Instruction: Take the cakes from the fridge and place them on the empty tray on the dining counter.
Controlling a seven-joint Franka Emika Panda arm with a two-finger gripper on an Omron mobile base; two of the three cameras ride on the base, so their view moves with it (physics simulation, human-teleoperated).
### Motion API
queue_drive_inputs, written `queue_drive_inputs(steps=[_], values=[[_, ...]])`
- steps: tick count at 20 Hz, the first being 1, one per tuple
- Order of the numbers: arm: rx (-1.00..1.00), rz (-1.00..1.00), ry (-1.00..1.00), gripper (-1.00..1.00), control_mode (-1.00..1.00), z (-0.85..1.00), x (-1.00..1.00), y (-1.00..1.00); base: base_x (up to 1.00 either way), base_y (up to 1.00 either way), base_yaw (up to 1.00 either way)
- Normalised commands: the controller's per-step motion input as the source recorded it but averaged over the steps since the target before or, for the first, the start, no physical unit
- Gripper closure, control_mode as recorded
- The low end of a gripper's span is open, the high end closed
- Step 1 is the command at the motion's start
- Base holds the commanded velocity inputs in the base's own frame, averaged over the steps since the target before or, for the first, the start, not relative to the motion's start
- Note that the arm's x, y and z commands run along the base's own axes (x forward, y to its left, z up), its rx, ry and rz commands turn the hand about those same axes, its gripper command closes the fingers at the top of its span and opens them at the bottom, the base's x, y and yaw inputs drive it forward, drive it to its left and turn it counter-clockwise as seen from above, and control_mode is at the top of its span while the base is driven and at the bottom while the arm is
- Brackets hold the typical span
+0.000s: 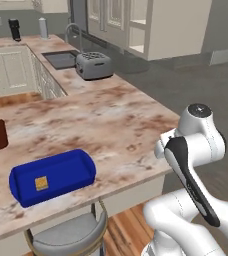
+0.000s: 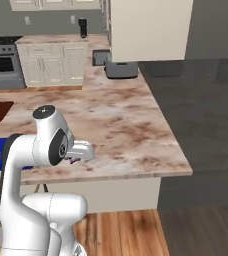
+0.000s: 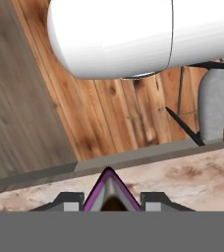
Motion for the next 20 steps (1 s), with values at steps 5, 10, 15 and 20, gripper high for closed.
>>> queue_drive_inputs(steps=[5, 10, 15, 20], values=[[0.0, 0.0, 0.0, 1.0, 1.0, 0.0, 0.0, 0.0, 0.35, -0.05, 0.13], [0.0, 0.0, 0.0, 1.0, 1.0, 0.0, 0.0, 0.0, 0.42, -0.01, 0.13], [0.0, 0.0, 0.0, 1.0, 1.0, 0.0, 0.0, 0.0, 0.45, 0.0, 0.14], [0.0, 0.0, 0.0, 1.0, 1.0, 0.0, 0.0, 0.0, 0.42, 0.0, 0.17]])
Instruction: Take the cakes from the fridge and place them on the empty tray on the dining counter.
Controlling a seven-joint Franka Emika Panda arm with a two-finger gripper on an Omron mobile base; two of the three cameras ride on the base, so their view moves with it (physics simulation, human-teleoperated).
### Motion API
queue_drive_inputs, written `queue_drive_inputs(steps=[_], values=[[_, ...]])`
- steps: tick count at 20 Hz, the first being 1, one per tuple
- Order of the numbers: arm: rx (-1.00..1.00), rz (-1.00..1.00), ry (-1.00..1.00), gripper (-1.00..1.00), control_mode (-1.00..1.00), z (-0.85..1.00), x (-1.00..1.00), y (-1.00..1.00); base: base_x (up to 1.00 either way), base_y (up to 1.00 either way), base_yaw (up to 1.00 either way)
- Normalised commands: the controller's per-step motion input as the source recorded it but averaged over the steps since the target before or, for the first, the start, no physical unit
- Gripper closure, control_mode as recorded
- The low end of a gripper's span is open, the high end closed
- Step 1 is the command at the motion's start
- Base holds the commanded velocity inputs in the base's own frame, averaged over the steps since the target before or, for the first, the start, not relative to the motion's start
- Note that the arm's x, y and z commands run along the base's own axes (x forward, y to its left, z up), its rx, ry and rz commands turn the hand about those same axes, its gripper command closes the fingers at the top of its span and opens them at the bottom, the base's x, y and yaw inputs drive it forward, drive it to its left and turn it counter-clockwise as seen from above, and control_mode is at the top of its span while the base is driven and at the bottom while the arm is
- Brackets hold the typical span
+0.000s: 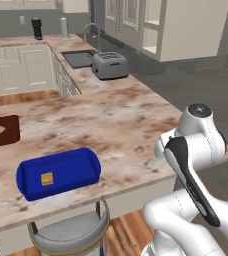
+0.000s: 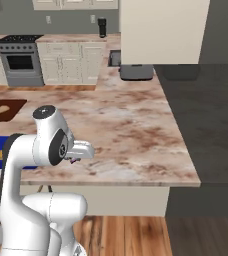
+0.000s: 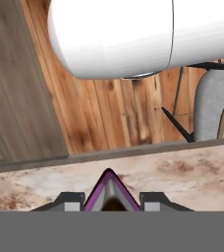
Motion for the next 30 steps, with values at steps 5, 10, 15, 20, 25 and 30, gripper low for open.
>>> queue_drive_inputs(steps=[5, 10, 15, 20, 25, 30], values=[[0.0, 0.0, 0.0, 1.0, 1.0, 0.0, 0.0, 0.0, 0.34, 0.0, 0.2], [0.0, 0.0, 0.0, 1.0, 1.0, 0.0, 0.0, 0.0, 0.24, 0.0, 0.24], [0.0, 0.0, 0.0, 1.0, 1.0, 0.0, 0.0, 0.0, 0.17, 0.0, 0.24], [0.0, 0.09, 0.0, 1.0, -1.0, 0.0, 0.01, 0.0, 0.05, 0.0, 0.14], [-0.03, 0.29, -0.03, 1.0, -1.0, 0.0, 0.0, 0.18, 0.0, 0.0, 0.0], [-0.07, 0.26, -0.06, 1.0, -1.0, 0.0, 0.08, 0.78, 0.0, 0.0, 0.0]])
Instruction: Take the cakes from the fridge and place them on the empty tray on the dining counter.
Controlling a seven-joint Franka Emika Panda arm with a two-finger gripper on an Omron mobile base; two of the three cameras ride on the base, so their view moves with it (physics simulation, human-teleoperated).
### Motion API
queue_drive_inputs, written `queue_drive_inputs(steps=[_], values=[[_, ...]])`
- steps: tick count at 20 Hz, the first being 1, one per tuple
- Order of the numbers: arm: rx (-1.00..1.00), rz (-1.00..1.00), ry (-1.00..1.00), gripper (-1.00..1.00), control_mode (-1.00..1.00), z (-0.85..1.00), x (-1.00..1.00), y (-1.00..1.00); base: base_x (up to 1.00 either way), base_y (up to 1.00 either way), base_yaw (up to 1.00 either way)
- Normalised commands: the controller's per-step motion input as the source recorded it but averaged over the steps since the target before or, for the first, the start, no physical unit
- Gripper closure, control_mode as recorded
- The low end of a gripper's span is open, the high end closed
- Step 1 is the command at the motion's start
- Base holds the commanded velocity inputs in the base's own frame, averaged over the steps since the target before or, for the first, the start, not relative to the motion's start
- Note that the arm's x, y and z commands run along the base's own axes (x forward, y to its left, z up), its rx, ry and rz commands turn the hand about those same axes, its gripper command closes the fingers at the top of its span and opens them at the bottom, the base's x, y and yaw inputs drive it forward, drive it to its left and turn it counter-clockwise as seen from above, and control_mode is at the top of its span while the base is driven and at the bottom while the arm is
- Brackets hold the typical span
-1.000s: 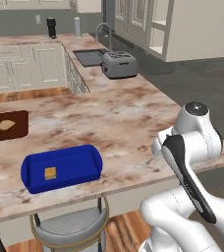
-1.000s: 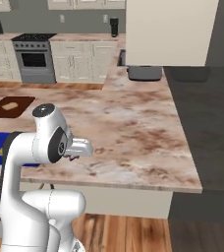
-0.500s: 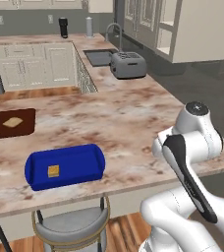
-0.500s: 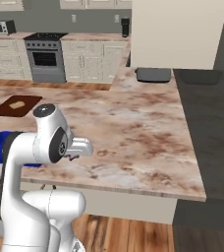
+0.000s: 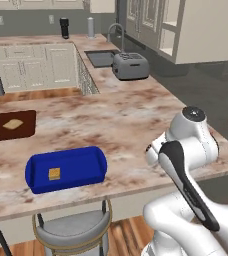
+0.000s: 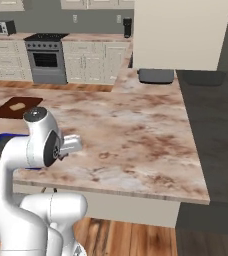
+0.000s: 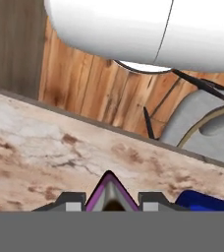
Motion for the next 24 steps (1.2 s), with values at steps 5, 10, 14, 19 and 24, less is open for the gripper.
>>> queue_drive_inputs(steps=[5, 10, 14, 19, 24], values=[[-0.01, 0.14, -0.02, 1.0, -1.0, 0.0, 0.24, 0.65, 0.0, 0.0, 0.0], [0.02, 0.1, 0.0, 1.0, -1.0, 0.03, 0.32, 0.18, 0.0, 0.0, 0.0], [0.03, 0.11, 0.07, 1.0, -1.0, 0.0, 0.41, 0.1, 0.0, 0.0, 0.0], [0.0, 0.06, 0.11, 1.0, -1.0, 0.01, 0.2, 0.46, 0.0, 0.0, 0.0], [-0.02, 0.03, 0.08, 1.0, -1.0, 0.0, 0.0, 0.53, 0.0, 0.0, 0.0]])
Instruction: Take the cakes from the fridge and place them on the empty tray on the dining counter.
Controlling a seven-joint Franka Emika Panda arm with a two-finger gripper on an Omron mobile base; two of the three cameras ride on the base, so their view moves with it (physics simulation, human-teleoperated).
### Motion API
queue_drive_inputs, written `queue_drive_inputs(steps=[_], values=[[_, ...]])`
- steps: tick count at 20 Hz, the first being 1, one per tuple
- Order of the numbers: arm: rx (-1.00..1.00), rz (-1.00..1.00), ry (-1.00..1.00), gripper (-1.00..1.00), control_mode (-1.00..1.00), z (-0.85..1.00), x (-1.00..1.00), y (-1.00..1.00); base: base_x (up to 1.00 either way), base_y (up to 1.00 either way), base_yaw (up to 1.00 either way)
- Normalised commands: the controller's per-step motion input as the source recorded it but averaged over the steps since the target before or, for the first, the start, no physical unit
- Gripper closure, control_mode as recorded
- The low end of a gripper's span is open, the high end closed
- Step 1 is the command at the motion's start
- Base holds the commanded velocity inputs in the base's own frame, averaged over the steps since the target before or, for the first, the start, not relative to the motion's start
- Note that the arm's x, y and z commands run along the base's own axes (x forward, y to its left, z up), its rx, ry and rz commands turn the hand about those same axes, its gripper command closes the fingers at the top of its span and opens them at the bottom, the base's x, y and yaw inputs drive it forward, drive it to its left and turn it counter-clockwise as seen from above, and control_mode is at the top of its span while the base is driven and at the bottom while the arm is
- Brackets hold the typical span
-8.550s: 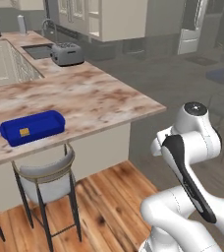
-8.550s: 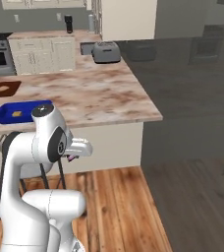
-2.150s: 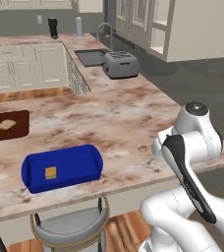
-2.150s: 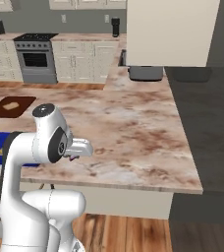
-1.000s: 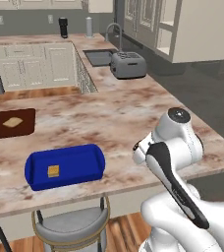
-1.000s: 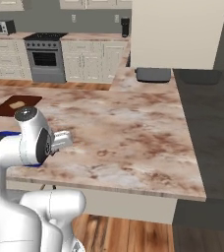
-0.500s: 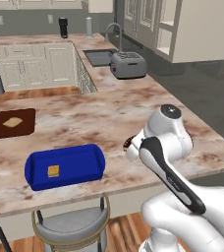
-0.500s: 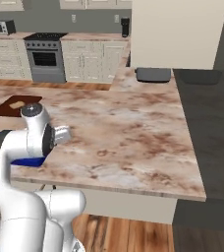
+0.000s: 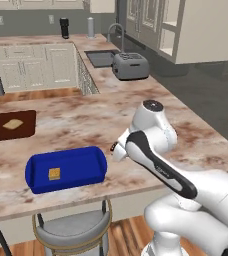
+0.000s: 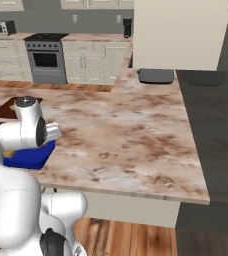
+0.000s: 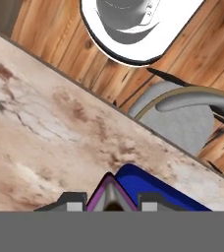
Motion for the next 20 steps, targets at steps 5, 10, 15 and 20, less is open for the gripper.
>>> queue_drive_inputs(steps=[5, 10, 15, 20], values=[[0.0, 0.04, 0.03, 1.0, -1.0, 0.0, 0.09, 0.33, 0.0, 0.0, 0.0], [0.0, 0.08, 0.1, 1.0, -1.0, -0.19, 0.22, 0.13, 0.0, 0.0, 0.0], [-0.01, 0.07, 0.1, 1.0, -1.0, -0.31, 0.09, 0.24, 0.0, 0.0, 0.0], [0.0, 0.06, 0.0, 1.0, -1.0, -0.11, 0.04, 0.36, 0.0, 0.0, 0.0]])
